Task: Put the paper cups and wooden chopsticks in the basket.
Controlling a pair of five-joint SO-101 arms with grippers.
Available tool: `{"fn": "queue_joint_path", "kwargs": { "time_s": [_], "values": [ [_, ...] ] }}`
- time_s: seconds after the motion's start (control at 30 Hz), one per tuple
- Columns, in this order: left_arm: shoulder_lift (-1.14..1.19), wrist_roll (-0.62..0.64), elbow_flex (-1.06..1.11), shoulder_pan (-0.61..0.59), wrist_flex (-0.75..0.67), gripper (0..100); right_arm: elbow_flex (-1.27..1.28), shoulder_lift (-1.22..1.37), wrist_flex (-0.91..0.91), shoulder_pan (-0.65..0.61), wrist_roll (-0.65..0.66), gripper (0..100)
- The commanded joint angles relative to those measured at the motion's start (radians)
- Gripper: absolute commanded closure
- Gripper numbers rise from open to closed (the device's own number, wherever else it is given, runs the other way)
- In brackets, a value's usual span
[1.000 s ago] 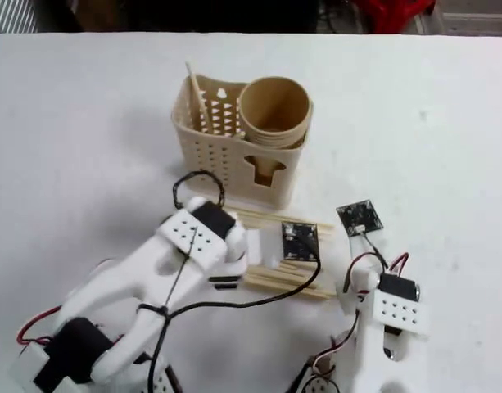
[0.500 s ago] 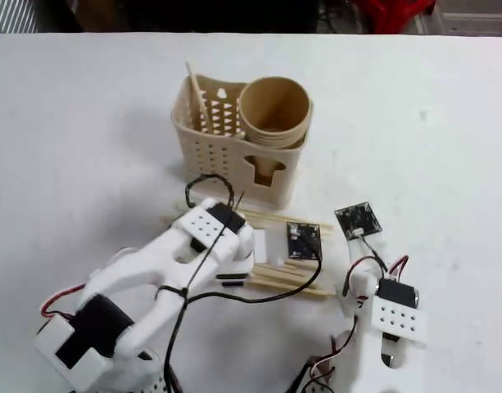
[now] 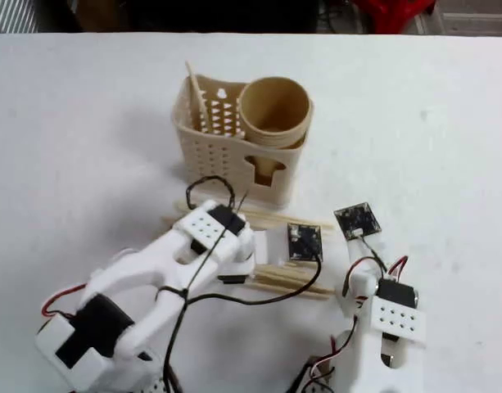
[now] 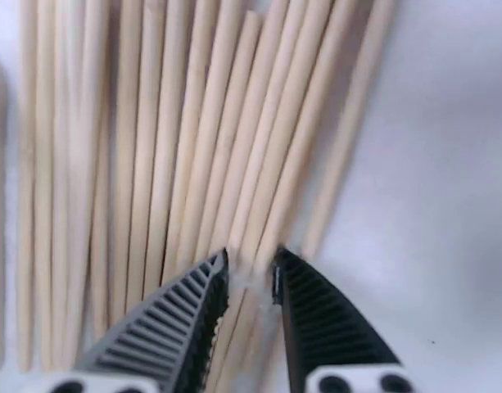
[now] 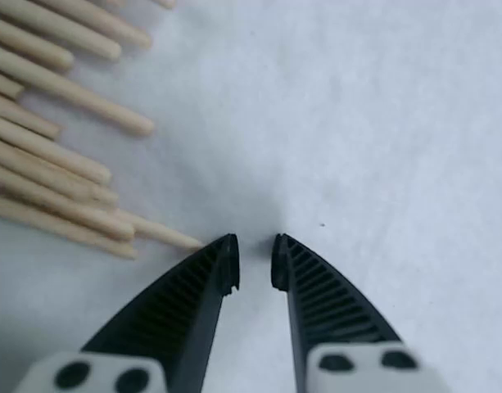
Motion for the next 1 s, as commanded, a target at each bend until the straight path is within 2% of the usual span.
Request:
{"fn": "queue_joint_path", "kwargs": {
  "time_s": [0.0,0.2,0.33,0.67,0.83,0.97],
  "values": [
    [-0.004,-0.009,0.021,0.005,-0.021,90,-0.005,-0.013,-0.012,0.001,0.009,91.1],
    [-0.012,-0.006,0.014,0.007,-0.017,97,-0.005,-0.013,-0.012,0.001,0.009,91.1],
    [-0.012,-0.003,0.006,0.005,-0.006,98,-0.005,-0.013,-0.013,0.001,0.009,91.1],
    [-0.013,-0.003,-0.164,-0.012,0.238,98,-0.005,-0.013,-0.015,0.001,0.009,91.1],
    [-0.021,-0.002,-0.255,-0.099,0.328,98,-0.005,-0.013,-0.015,0.001,0.009,91.1],
    [-0.157,0.032,-0.282,-0.179,0.336,98,-0.005,-0.013,-0.016,0.001,0.009,91.1]
  ]
}}
